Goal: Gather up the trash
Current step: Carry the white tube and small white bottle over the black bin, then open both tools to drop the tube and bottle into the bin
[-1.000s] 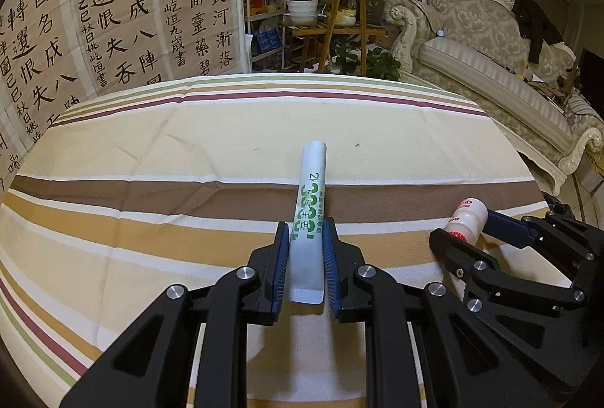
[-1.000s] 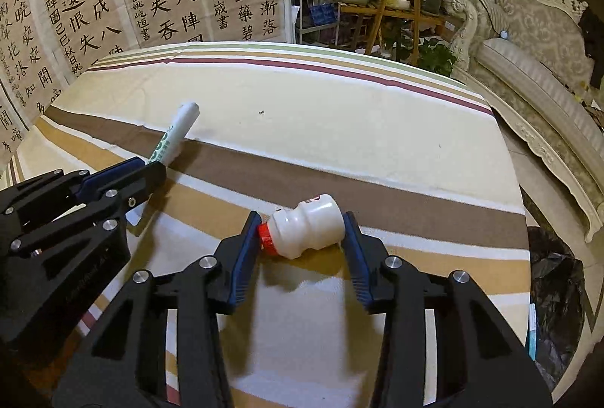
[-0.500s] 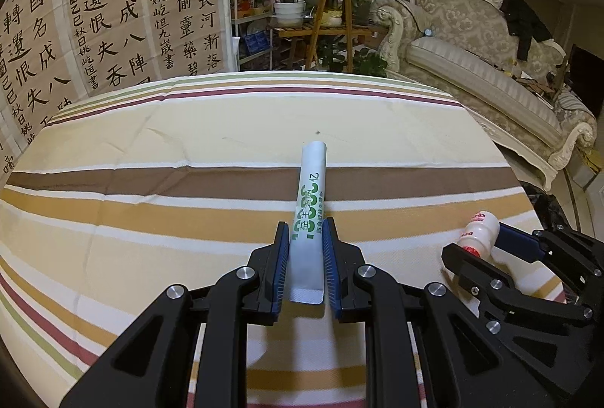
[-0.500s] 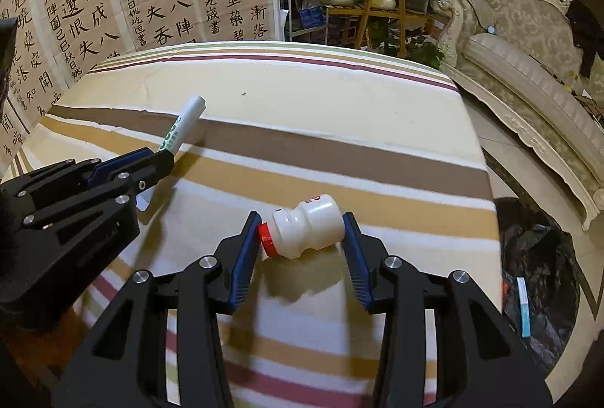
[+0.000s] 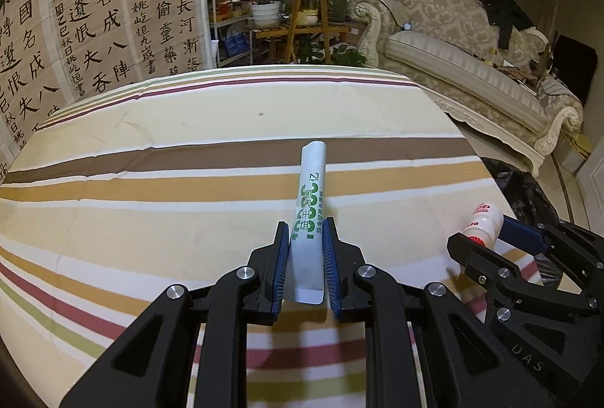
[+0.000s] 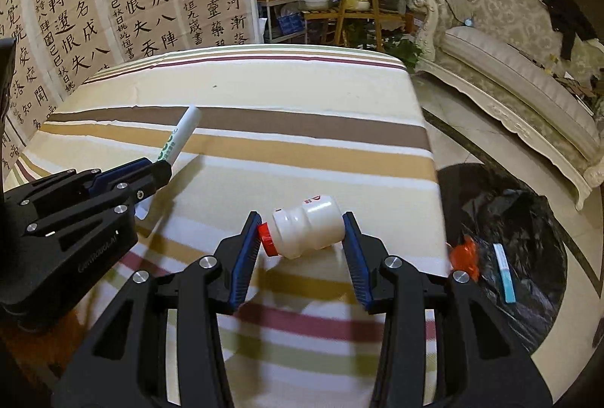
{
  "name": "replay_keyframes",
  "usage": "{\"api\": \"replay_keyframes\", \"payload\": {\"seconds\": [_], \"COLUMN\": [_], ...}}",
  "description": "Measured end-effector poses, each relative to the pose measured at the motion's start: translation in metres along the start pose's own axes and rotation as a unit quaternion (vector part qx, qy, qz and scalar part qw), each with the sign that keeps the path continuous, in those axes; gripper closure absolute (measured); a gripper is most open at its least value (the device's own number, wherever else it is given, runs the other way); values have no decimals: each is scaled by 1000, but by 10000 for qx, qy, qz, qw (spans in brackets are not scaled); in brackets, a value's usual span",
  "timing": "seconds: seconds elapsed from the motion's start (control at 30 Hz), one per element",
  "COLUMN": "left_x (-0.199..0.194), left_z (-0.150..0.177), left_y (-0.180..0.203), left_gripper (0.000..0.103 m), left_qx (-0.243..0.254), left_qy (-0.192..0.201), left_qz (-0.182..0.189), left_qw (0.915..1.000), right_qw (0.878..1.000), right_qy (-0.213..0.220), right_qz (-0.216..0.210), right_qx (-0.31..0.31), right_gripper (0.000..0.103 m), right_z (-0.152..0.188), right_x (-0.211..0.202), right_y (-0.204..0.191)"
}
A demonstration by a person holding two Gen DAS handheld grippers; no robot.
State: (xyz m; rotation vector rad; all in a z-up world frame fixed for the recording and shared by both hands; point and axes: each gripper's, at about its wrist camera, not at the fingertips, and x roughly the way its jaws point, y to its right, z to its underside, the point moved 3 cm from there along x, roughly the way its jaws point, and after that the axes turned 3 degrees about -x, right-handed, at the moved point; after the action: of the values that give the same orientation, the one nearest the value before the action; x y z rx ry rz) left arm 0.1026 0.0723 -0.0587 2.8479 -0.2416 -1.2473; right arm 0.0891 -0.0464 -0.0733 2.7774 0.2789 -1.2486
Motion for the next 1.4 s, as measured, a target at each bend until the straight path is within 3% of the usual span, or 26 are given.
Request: {"api": "replay_keyframes", "payload": {"seconds": [0.7,1.4], "left_x": [-11,26], "left_z": [9,-3], "left_y": [102,188], "left_gripper": [84,83], "left_qx": [605,1160], "left_qy": [145,-87], "left_qz": [511,817], "left_qw": [9968,9898], "right_qw": [9944,9834], "right_qy": [344,308], "right_qz": [637,1150], "right_qx": [772,1367], "right_gripper": [61,61], "right_z": [43,51], "right_x": [-52,-42], "right_y": [103,190]}}
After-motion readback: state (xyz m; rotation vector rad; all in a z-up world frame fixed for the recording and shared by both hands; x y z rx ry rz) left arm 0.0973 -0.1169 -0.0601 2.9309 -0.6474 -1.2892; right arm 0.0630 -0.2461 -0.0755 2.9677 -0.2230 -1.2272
